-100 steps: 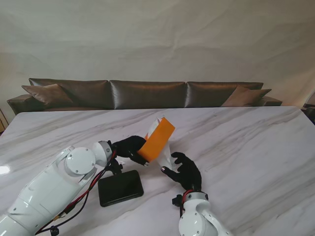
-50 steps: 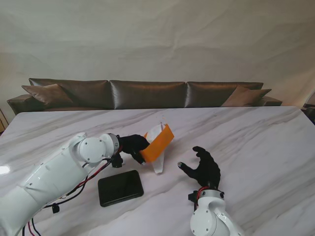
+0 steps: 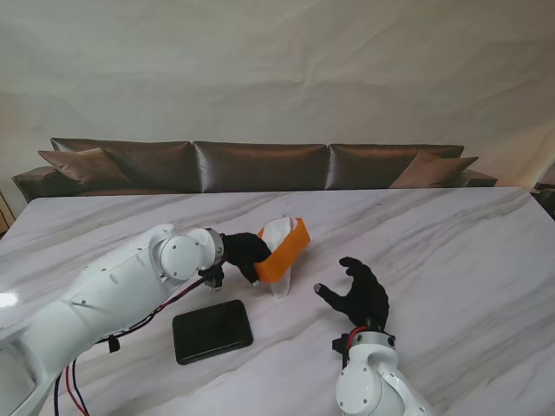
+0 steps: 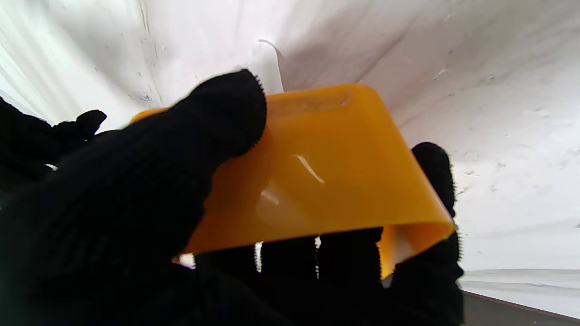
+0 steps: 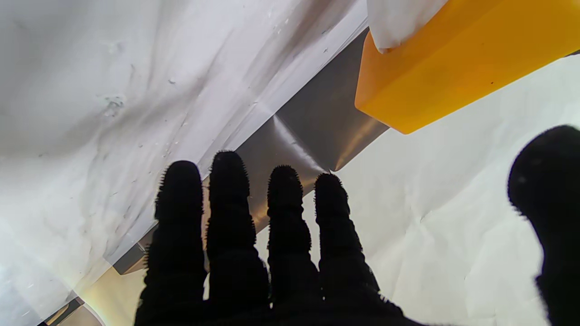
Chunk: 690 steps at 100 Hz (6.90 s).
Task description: Refill a tissue box and feed the first sheet
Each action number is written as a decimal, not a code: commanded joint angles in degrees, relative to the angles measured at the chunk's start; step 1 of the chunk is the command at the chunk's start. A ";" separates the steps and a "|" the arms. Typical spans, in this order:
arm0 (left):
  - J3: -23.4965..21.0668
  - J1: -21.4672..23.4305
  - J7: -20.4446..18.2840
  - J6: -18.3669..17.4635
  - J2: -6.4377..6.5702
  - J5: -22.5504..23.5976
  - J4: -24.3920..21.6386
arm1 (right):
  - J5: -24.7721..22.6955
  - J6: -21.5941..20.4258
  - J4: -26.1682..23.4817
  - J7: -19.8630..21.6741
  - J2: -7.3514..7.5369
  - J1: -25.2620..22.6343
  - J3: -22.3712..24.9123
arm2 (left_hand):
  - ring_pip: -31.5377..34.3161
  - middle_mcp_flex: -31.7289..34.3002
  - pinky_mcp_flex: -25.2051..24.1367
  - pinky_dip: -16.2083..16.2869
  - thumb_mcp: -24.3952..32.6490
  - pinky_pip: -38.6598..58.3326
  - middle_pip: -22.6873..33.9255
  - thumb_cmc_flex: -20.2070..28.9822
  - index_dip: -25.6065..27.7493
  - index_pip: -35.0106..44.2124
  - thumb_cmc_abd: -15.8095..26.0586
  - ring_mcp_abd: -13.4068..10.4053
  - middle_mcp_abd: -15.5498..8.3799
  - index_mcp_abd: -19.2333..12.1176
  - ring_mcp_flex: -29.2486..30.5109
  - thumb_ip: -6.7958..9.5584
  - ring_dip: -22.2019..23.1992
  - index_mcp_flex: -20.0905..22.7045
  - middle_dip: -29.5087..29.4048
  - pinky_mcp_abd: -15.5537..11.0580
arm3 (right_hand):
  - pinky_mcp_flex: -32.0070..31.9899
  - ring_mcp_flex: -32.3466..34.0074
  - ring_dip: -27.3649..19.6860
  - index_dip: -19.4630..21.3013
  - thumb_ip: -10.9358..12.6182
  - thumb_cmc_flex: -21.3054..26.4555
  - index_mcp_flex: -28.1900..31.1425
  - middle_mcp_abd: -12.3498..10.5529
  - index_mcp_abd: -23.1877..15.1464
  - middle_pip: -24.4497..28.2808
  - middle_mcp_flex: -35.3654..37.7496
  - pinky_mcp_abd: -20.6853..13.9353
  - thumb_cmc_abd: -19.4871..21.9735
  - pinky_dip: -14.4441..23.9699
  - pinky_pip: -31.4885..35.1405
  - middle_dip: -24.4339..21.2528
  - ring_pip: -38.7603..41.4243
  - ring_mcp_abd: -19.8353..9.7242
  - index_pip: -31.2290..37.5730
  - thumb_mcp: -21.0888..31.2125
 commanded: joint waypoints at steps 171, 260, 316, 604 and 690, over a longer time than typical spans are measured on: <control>-29.92 30.48 22.04 13.36 1.65 12.74 -25.30 | -2.49 -2.38 5.38 18.56 3.90 14.82 -0.35 | -32.25 -16.67 -7.21 -2.38 -37.02 23.56 -35.33 -19.29 -49.43 -40.44 36.45 13.81 8.34 17.57 -13.75 0.03 -28.09 -12.65 -34.06 -6.47 | -1.46 0.14 -15.27 -3.60 -1.93 -5.32 3.62 3.94 3.69 -9.77 4.62 -5.77 1.55 -10.46 -5.39 -15.28 -16.47 -3.48 -0.96 -0.31; -23.79 27.62 15.32 32.36 1.87 12.32 -26.81 | 10.93 -10.42 26.01 23.89 0.33 30.28 -10.80 | -17.95 -7.49 -0.82 2.26 -44.14 30.98 -29.21 -21.82 -58.21 -40.66 48.25 19.76 15.61 23.03 -9.44 4.10 -19.84 1.14 -30.32 -8.49 | -1.83 0.60 -14.58 -3.97 -0.26 -1.71 4.74 2.84 3.08 -7.93 5.30 -6.76 5.27 -11.26 -5.23 -13.70 -15.08 -4.01 0.07 -4.23; -18.26 21.06 16.17 30.12 0.20 8.91 -17.17 | 12.22 -11.71 23.91 25.18 0.68 27.91 -10.98 | -20.96 -10.29 -3.75 0.96 -42.94 28.07 -32.23 -20.84 -61.30 -43.46 47.22 17.90 13.53 22.15 -12.39 4.30 -22.17 -0.89 -32.18 -8.42 | -1.77 1.31 -14.08 -3.97 0.71 0.53 5.18 3.04 3.37 -7.39 5.96 -7.01 7.55 -11.26 -4.99 -12.50 -14.05 -3.56 -0.06 -7.25; -19.23 22.00 27.46 29.75 -3.64 5.35 -13.26 | 7.29 -7.13 7.68 24.88 3.45 14.78 -6.17 | -21.62 -14.74 -5.17 -0.36 -43.21 26.26 -33.73 -22.73 -62.64 -50.09 48.51 17.90 14.30 24.20 -15.31 4.54 -21.62 -8.37 -33.65 -7.42 | 1.69 2.99 -13.48 -3.55 11.04 -4.89 5.33 4.72 2.68 -9.63 6.78 1.01 14.68 -12.28 -4.83 -13.12 -13.44 5.16 -2.12 -14.63; -22.77 25.74 21.12 33.87 -0.06 11.38 -20.37 | 1.53 -5.13 3.97 21.72 4.07 11.26 -3.58 | -22.86 -13.78 -4.43 -1.39 -47.92 25.89 -35.66 -23.45 -62.92 -51.65 47.38 18.27 13.93 21.11 -14.41 4.36 -22.08 -8.01 -34.61 -6.11 | 11.90 9.85 -11.89 -2.81 12.20 -9.39 0.38 -2.40 -17.23 -11.64 -3.26 8.83 17.06 -7.69 3.10 -14.00 -9.28 10.84 -7.40 -14.12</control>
